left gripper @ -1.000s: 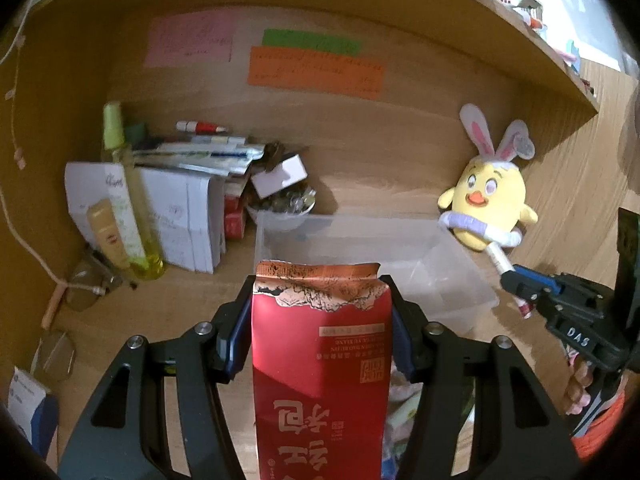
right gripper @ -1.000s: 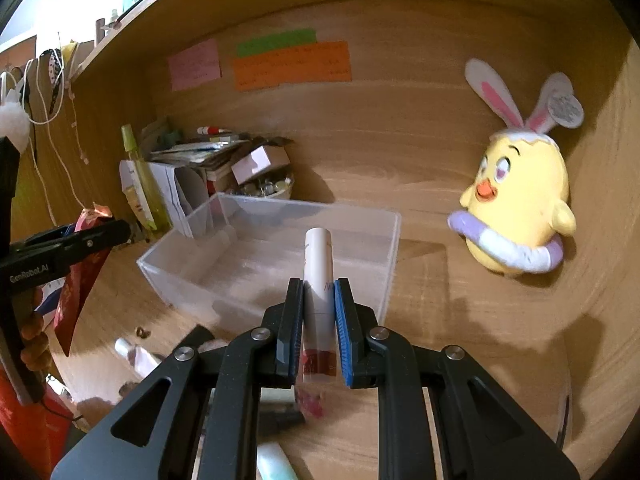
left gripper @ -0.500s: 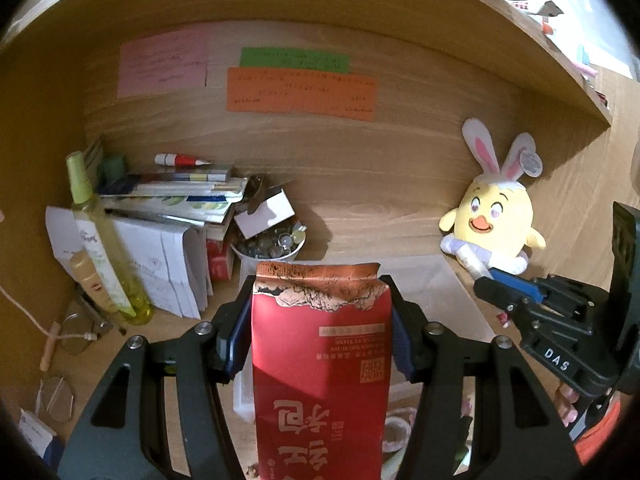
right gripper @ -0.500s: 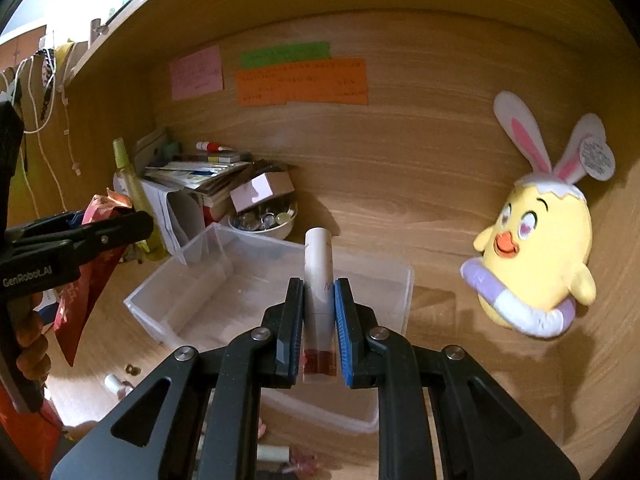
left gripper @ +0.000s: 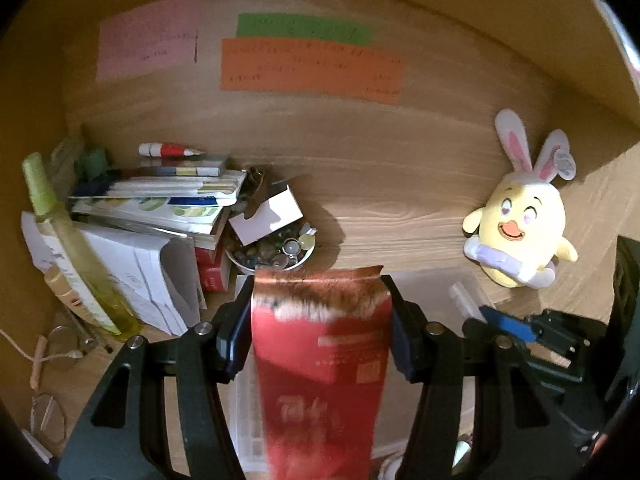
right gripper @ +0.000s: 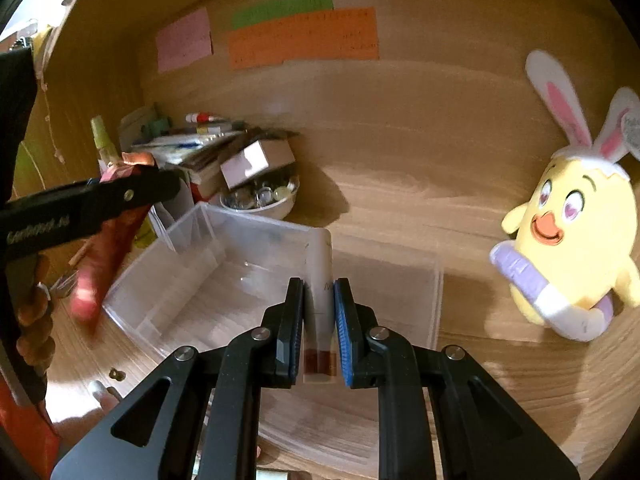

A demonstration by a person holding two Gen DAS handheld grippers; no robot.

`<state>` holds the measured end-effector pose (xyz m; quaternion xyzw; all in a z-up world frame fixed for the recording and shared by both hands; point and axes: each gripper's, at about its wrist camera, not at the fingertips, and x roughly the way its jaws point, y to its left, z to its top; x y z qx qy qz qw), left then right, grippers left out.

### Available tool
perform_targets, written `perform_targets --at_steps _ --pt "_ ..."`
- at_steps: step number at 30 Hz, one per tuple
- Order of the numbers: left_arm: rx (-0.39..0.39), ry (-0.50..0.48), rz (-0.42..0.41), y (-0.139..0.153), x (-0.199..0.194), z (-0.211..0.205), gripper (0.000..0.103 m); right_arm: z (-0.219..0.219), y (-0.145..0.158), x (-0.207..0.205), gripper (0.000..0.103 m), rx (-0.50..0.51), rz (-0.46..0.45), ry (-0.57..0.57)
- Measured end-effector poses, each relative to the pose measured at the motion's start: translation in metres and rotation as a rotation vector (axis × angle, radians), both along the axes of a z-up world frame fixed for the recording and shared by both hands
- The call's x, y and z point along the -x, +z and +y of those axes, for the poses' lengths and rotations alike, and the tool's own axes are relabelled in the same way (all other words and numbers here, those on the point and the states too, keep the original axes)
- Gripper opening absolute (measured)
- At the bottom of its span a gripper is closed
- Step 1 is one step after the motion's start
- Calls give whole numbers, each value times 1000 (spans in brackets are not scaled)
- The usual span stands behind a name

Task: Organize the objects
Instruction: 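Carry the red packet and lipstick into the clear box and release both, then withdraw both tools from the box back toward the remaining items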

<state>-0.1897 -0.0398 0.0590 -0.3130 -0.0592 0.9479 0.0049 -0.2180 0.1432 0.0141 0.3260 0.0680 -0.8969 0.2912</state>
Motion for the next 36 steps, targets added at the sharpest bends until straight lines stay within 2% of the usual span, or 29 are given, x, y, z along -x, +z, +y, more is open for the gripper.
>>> perform_targets --at_steps 10,19,23,31,33,35,36 --pt "12 -36 -83 -28 29 12 57 -6 -23 13 14 -52 -69 14" --pt "30 -64 -153 -48 39 27 57 -10 -30 15 14 -89 -88 21" --pt "13 -80 -175 -48 39 29 57 -13 -31 15 14 -99 -93 26" --pt "9 -81 -161 -39 27 25 58 -14 -30 14 14 -112 -86 20" --pt "9 -80 -156 -37 21 24 60 -14 -28 13 17 -112 -84 19" --pt "9 -80 -144 -34 16 24 65 -13 -25 11 30 -111 -72 10" --pt "12 -78 -137 -33 12 24 66 -14 -24 10 33 -112 -64 6"
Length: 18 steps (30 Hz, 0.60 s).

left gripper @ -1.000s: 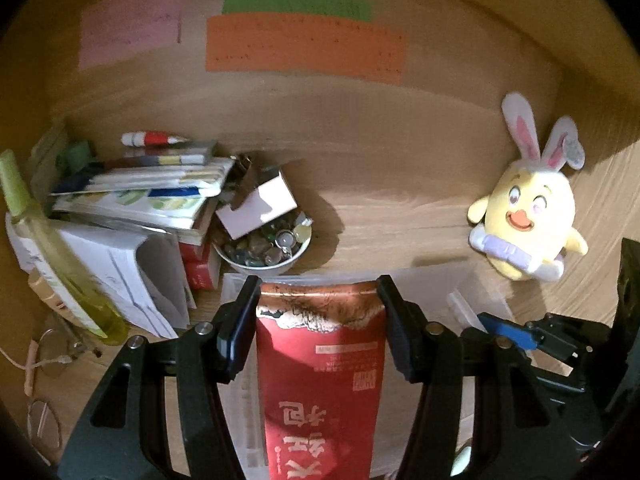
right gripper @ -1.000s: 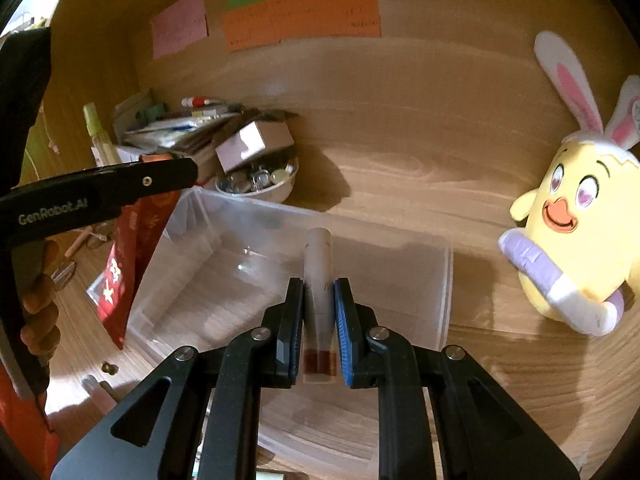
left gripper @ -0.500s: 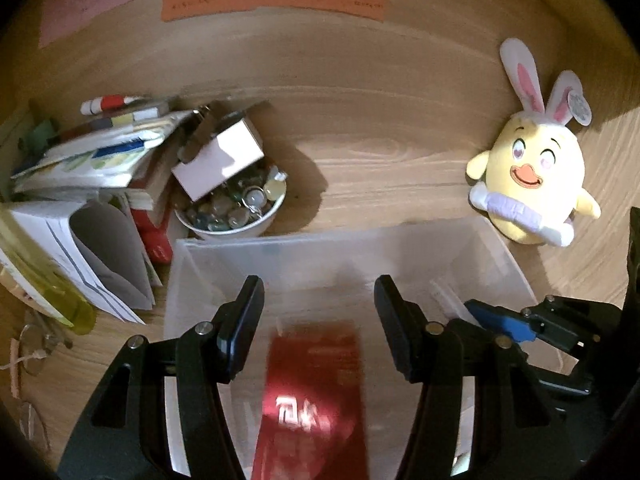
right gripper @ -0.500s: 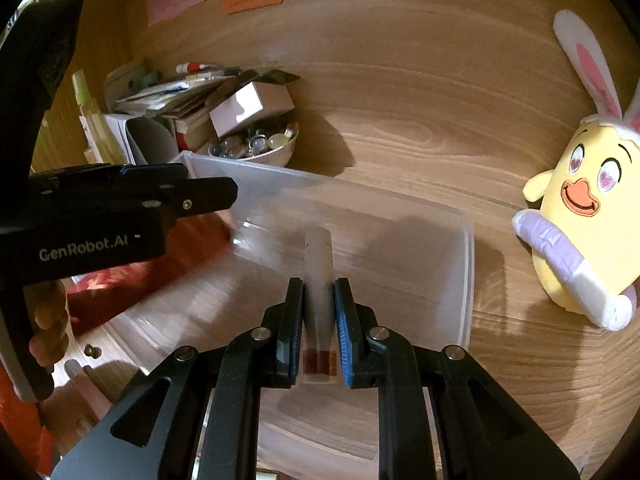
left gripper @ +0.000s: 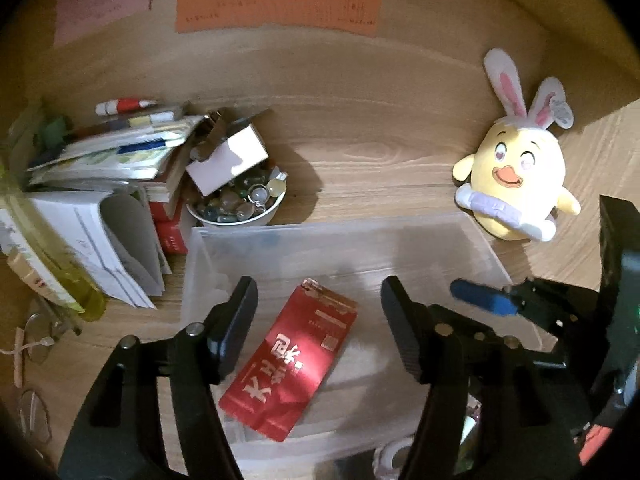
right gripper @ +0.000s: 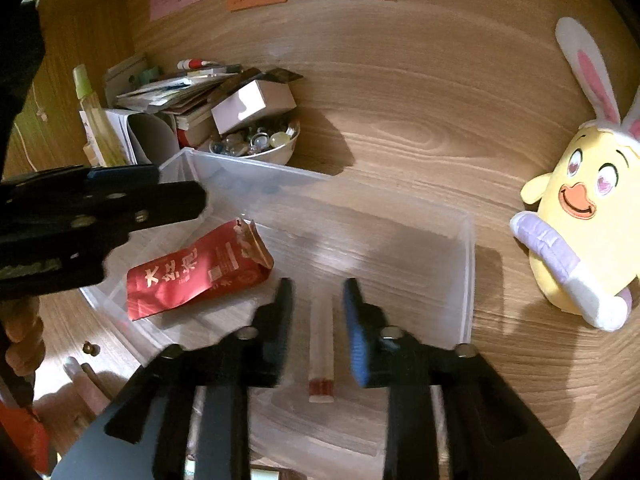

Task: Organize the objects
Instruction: 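Withdraw both tools from the box back toward the remaining items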

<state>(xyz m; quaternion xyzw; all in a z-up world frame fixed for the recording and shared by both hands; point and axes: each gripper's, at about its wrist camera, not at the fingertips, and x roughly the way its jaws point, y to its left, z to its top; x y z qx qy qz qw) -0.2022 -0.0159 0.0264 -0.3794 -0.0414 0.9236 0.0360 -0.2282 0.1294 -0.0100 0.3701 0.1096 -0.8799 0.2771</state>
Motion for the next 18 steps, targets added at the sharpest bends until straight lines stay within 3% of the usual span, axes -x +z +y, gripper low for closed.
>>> perform_targets --at_steps 4,11,15,18 --pt "20 5 37 10 -18 0 73 2 11 -6 38 5 30 -7" --pt "25 21 81 22 -49 -9 85 10 31 -27 60 5 107 -31" --pt "25 32 86 22 -65 -14 89 15 38 -39 64 6 130 -30" --pt "23 37 84 21 -74 -16 91 20 42 -49 73 15 141 -34"
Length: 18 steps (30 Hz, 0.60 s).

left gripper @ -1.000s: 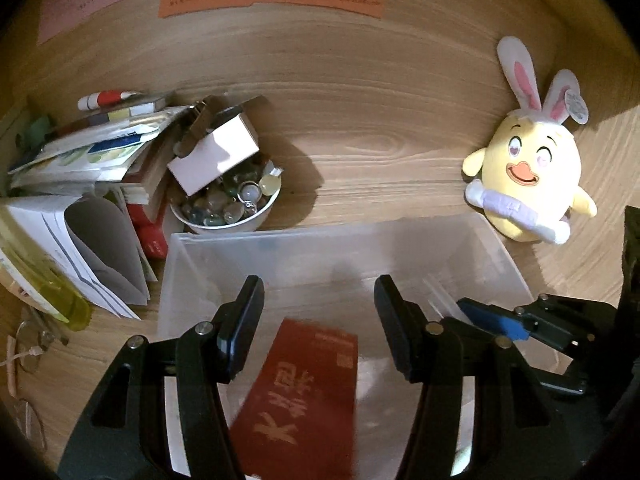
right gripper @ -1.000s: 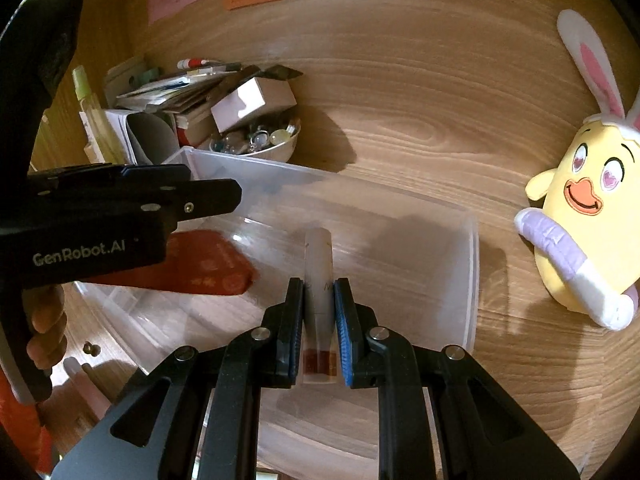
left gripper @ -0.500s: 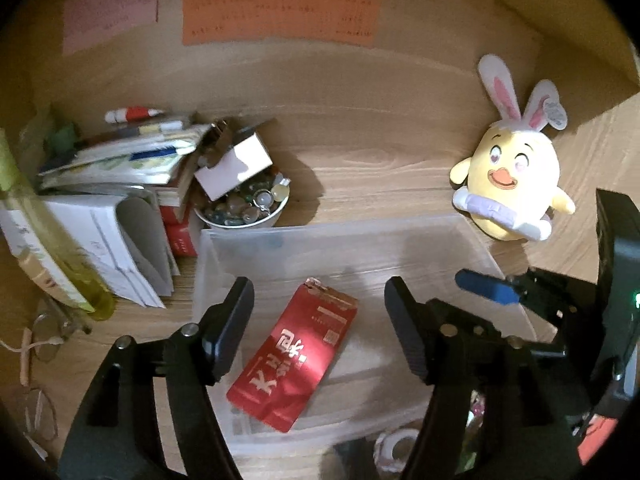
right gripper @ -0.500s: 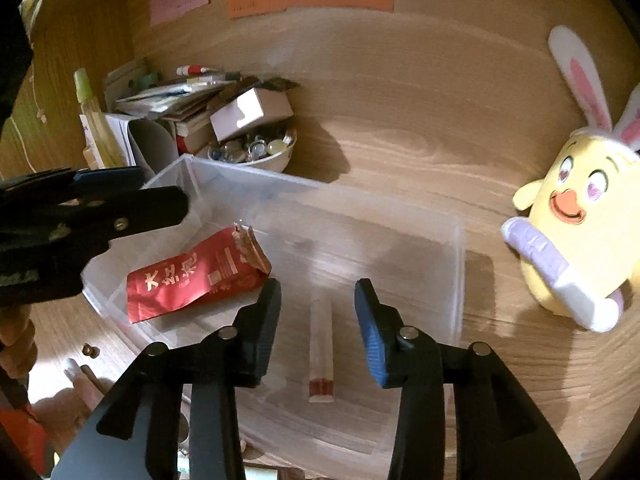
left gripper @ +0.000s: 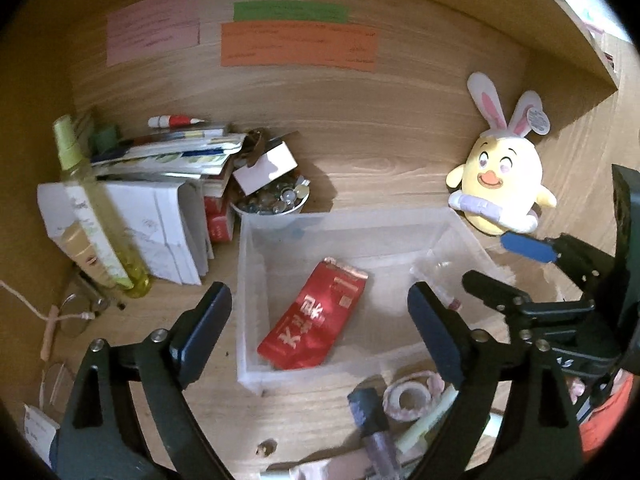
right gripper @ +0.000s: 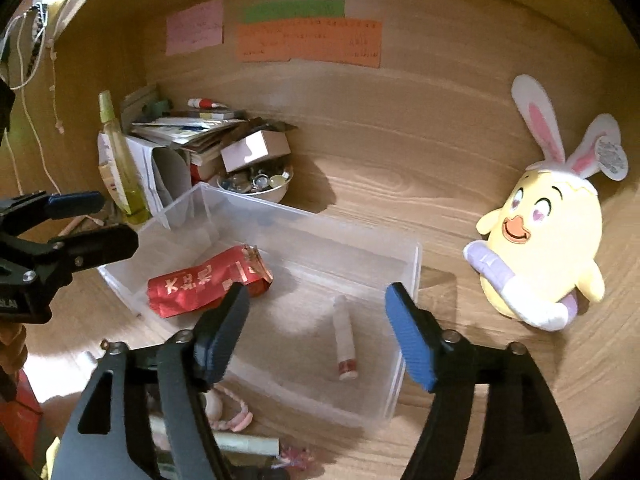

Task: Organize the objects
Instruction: 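Withdraw both tools from the box back toward the remaining items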

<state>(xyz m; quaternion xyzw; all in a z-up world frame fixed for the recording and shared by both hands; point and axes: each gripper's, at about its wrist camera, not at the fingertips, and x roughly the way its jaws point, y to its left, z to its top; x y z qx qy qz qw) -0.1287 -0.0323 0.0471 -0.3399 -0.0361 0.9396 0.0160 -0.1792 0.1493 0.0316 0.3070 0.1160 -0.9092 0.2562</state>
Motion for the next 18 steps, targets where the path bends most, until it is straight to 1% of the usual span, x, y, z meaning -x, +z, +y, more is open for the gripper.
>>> perform_targets --at_steps 8,18 --pt "3 22 -8 -7 -27 -9 93 8 4 -24 74 3 16 1" --pt "15 46 -37 -23 -63 -24 94 24 -9 -48 74 23 -27 -14"
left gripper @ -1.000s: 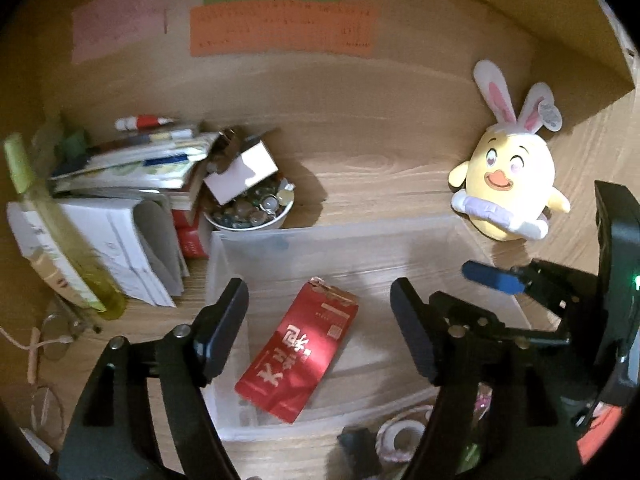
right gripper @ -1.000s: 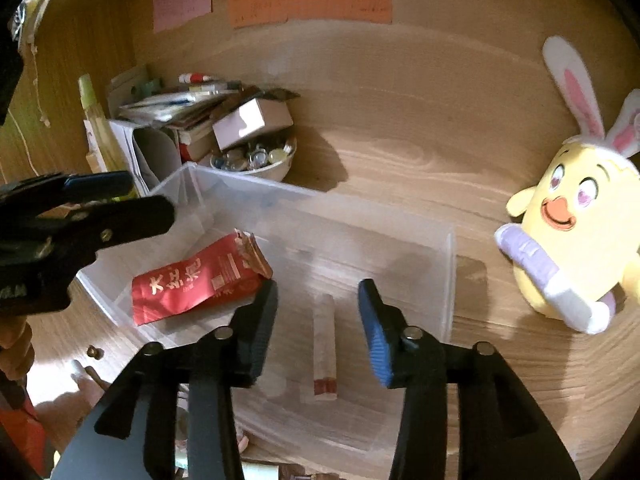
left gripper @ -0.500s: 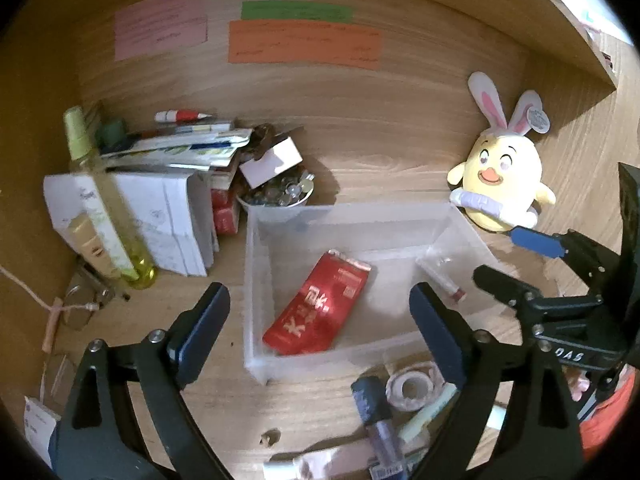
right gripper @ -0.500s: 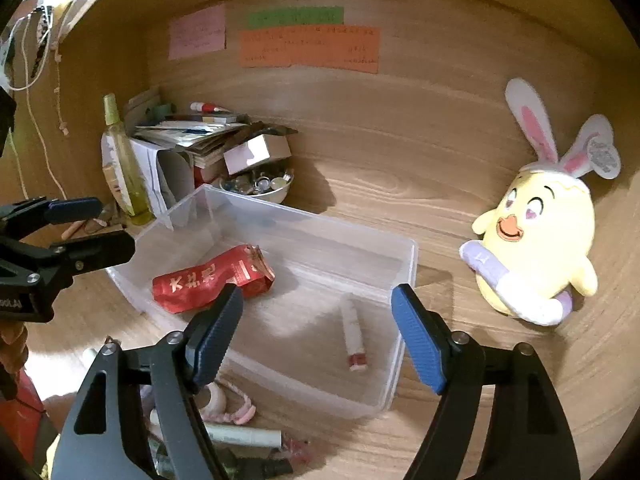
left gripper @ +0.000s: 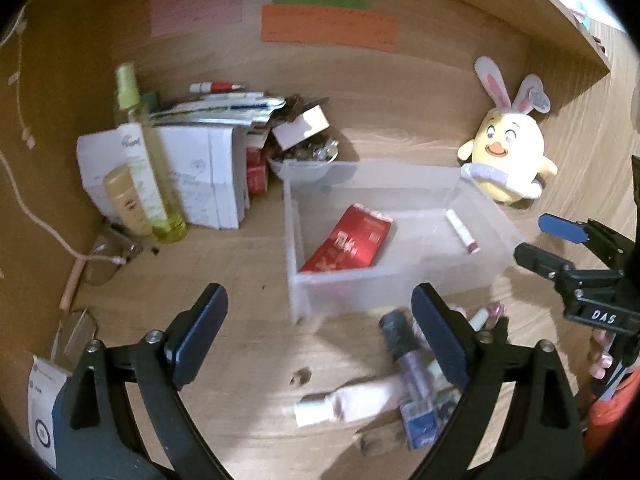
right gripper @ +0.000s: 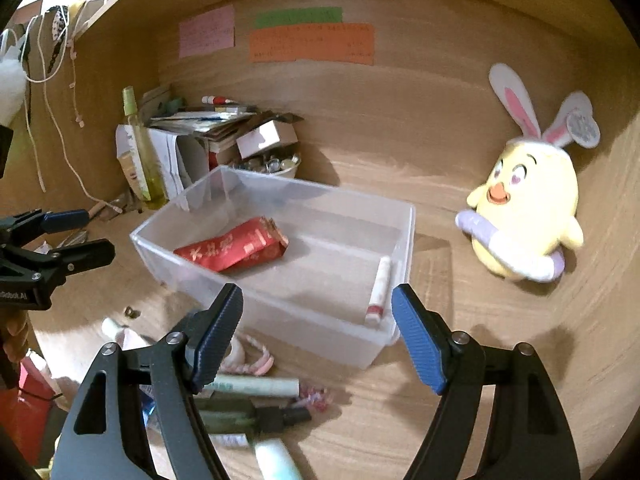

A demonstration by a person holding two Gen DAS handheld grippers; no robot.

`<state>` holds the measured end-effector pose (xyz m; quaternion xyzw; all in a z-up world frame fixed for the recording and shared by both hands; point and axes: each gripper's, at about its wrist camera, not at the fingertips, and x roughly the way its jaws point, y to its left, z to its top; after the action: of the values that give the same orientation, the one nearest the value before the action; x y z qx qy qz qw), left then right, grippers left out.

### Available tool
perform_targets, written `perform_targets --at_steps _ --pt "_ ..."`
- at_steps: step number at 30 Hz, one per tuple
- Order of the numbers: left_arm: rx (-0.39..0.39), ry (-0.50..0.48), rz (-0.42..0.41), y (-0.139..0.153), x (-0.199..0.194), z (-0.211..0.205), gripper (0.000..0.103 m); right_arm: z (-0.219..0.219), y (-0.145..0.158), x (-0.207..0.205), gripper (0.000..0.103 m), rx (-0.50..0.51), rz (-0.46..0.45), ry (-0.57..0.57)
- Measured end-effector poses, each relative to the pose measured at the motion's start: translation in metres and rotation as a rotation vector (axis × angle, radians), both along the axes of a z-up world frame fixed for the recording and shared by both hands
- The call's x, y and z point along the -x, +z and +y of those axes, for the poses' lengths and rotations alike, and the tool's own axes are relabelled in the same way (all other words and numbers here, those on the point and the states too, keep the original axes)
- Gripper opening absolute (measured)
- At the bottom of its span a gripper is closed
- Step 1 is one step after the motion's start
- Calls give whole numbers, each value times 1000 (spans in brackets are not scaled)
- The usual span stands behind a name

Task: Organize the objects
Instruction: 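Withdraw both tools from the box back toward the remaining items, then grasp the pale teal bottle with the right tool and lift it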

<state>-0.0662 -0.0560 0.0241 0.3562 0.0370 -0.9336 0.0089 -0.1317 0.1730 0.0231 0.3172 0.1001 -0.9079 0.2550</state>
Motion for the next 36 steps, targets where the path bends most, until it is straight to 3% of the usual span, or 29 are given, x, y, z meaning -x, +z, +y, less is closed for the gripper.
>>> perform_targets --at_steps 14,15,17,29,36 --pt "-18 46 -104 -50 -21 -19 94 24 -38 -25 74 -5 -114 -41" --pt "-18 48 -109 -53 -21 -21 92 26 -41 -27 74 -4 -124 -44" --pt "-26 48 -125 -58 -21 -23 78 30 -46 -30 74 2 -146 -47" --pt "-60 48 -173 -77 -17 -30 52 31 -79 -51 73 -56 -218 -12" --pt "-70 29 -186 -82 -13 -25 46 27 -85 -49 52 -70 -232 -3"
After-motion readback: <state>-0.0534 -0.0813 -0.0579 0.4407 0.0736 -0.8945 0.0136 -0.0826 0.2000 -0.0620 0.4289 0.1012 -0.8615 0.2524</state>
